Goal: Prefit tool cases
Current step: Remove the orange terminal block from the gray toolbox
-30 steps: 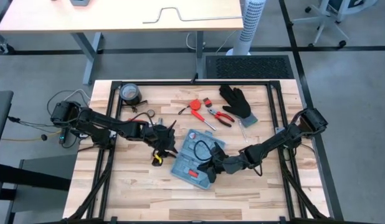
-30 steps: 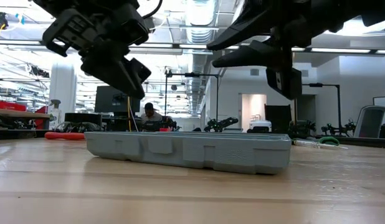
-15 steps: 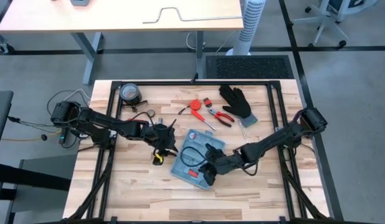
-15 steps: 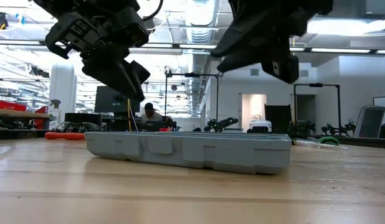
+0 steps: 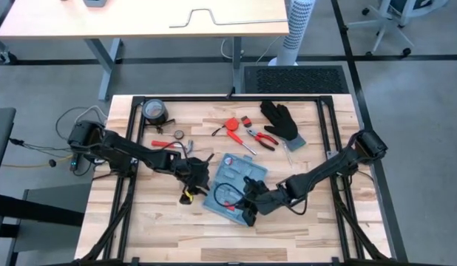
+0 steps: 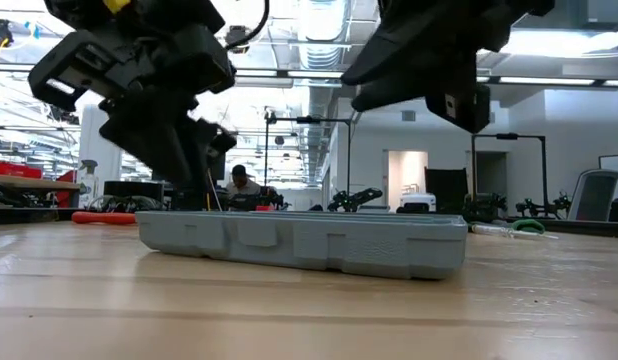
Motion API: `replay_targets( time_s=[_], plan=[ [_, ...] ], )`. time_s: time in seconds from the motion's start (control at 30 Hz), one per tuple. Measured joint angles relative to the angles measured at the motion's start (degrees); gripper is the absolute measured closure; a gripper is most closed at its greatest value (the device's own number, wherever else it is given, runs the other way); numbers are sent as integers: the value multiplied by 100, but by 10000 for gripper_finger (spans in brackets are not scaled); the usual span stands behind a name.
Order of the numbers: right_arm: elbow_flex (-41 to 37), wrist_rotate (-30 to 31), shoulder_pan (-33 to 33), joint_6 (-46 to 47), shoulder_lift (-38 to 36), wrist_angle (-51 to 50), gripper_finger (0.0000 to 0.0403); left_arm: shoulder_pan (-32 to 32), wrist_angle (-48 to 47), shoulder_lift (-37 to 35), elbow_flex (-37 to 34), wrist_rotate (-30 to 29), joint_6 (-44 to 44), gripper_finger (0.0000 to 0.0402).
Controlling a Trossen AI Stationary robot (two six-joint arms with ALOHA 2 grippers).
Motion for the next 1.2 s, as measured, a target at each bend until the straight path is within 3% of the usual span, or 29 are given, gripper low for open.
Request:
replay_targets(
  time_s=[0.27,0.63,0.87,1.2],
  plan=[
    [252,13,-32,-313,485,103,316,-85,-53,191,0,19,-331,318],
    [1174,145,-33,-558,1319,-1022,316,-88,523,277,36,-288,-159,318],
    [1095,1294,245,1180,1224,-1466,316,116,666,281,35,-637,0,318],
    [1105,1034,767,2376,1220,-2141,316,75,859,870,57,-253,-252,318]
  ],
)
